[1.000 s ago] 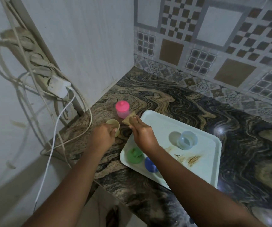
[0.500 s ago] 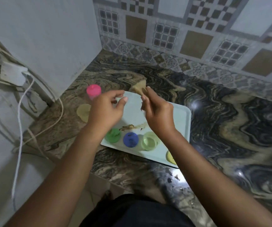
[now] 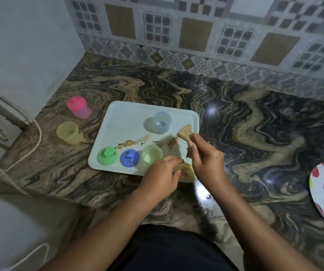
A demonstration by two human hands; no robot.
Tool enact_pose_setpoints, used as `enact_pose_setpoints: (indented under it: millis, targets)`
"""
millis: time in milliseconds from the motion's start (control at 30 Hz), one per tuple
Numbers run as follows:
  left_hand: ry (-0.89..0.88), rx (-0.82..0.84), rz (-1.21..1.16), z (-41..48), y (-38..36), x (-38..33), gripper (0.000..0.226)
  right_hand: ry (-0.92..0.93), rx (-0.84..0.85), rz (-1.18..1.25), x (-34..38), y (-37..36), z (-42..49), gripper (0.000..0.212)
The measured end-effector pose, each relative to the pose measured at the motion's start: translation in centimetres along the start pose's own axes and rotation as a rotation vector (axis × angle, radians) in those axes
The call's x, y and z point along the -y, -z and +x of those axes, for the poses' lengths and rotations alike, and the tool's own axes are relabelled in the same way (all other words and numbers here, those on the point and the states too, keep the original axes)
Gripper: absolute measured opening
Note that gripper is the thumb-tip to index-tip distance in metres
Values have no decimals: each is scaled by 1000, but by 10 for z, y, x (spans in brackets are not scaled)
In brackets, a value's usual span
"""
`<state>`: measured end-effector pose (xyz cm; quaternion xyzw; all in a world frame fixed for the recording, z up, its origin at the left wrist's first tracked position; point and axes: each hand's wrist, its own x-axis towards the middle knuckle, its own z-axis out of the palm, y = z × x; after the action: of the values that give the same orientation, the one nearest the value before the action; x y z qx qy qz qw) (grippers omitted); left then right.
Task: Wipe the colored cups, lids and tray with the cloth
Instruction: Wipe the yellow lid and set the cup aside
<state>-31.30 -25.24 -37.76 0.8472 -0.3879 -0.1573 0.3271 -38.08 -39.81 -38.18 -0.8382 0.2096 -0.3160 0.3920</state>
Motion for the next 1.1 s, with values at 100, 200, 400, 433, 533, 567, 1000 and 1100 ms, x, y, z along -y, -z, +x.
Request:
enact_pose_setpoints:
  millis: [100,200,400,433,533,567,1000,1100]
  targets:
    - [1,57,105,5,-12,-2,35,-65,28,-47,-19,11,-16,32]
    - [19,80,211,11,-23,-1,33,-107,60,-96,-31,19,-26,32]
    - [44,85,308,21,-37,1,33,-133,106,-115,-43,29,-32,32]
    - [43,72,308,23,-39,1,31,-141,114,-107,-45,30,-33,33]
    - [55,25,304,26,-42,2,24,-147,136,-85,-48,32,-34,33]
    - [60,6,288,26,-42,1,22,-162,141,-62,-48,33,-35,33]
    - [580,-125,-1063,18,27,-34,27,-438,100,532,14,31,-12,25]
    - [697,-31,-1425,12,40,-31,47,-452,92,568,27,21,-2,31]
